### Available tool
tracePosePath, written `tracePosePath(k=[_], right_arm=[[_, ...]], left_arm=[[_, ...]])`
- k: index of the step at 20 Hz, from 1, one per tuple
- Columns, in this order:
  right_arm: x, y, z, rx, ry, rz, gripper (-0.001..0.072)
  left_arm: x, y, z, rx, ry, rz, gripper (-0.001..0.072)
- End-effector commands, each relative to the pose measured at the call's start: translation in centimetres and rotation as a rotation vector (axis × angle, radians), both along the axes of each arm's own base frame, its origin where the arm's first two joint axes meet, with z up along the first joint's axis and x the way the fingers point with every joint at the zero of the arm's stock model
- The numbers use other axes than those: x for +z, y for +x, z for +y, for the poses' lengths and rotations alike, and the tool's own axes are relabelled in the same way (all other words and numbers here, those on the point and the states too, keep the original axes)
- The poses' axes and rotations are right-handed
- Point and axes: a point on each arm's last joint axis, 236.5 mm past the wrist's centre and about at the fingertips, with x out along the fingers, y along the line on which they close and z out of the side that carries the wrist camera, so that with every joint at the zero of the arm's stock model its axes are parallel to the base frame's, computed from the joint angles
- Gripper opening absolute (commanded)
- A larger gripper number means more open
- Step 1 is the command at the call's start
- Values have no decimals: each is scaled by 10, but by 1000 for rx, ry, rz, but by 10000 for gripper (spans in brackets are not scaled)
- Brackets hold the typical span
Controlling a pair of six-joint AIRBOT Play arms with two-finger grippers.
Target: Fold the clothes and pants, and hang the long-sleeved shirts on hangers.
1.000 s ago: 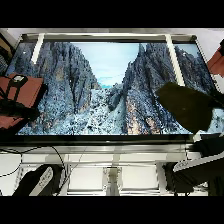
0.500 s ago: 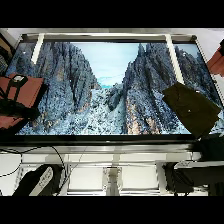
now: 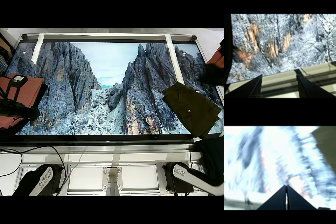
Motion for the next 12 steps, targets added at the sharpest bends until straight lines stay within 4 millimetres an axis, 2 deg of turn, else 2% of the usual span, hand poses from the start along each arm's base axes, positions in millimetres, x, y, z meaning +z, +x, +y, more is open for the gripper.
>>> tracePosePath(k=[1,4,6,9,12], right_arm=[[-36,-36,127,324,-36,35,21],[-101,-78,211,511,-33,106,21],[-141,-111,249,617,-48,144,21],[-179,-154,276,739,-89,224,21],[-191,-169,291,755,-96,258,21]], left_arm=[[0,0,0,0,0,0,497],[0,0,0,0,1,0,497],[0,0,0,0,1,0,497],[0,0,0,0,0,0,497],[0,0,0,0,1,0,497]])
